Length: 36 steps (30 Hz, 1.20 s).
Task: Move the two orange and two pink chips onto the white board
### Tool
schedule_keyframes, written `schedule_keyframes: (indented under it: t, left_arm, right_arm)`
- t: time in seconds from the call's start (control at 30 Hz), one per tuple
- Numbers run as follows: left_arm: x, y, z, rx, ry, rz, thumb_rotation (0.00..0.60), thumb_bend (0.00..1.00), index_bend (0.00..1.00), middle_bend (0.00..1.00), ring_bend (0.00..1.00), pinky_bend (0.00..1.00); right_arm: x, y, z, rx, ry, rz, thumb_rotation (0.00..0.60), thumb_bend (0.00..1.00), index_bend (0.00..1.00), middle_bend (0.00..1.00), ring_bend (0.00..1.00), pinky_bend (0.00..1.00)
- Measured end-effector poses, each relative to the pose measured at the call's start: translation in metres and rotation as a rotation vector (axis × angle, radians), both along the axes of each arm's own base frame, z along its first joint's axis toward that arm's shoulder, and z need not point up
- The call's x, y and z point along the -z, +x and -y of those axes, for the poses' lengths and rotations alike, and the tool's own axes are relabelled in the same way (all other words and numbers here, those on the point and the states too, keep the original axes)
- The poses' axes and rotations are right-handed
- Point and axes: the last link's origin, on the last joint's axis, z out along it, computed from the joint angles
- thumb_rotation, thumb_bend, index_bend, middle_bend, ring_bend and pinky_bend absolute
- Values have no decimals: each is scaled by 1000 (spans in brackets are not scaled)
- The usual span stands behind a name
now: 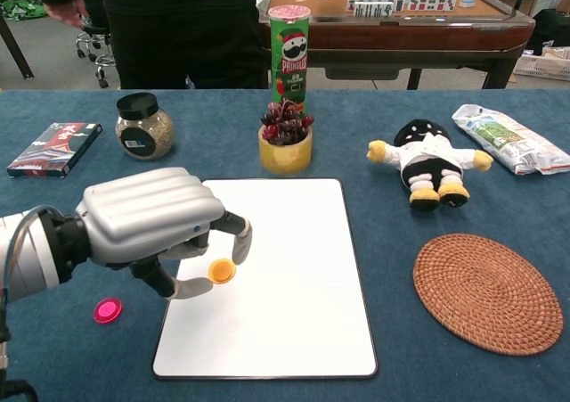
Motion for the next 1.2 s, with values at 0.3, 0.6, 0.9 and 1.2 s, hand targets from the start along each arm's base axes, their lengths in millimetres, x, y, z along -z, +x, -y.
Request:
schedule_keyframes:
  t: [0.3, 0.6, 0.9, 1.2]
  left_arm:
    - [0, -5, -1, -1, 28, -51, 600, 181, 365, 1000, 1000, 1000]
    - [-11, -19, -4, -80, 38, -63, 600, 177, 491, 1000, 998, 1000]
    - [-22, -47, -16, -159, 69, -123, 600, 175, 511, 1000, 979, 1000]
    - [-21, -60, -30, -235, 75, -132, 600, 175, 511, 1000, 979, 1000]
  right_arm:
    - [0, 0, 0, -2, 5, 1, 600, 17, 277, 314, 231, 374]
    - [2, 1, 0, -4, 11, -2, 600, 17, 277, 315, 231, 374]
    - [6, 1, 2, 0, 25, -11, 600, 18, 277, 315, 231, 374]
    - [8, 1, 3, 3, 32, -14, 600, 17, 277, 315, 231, 374]
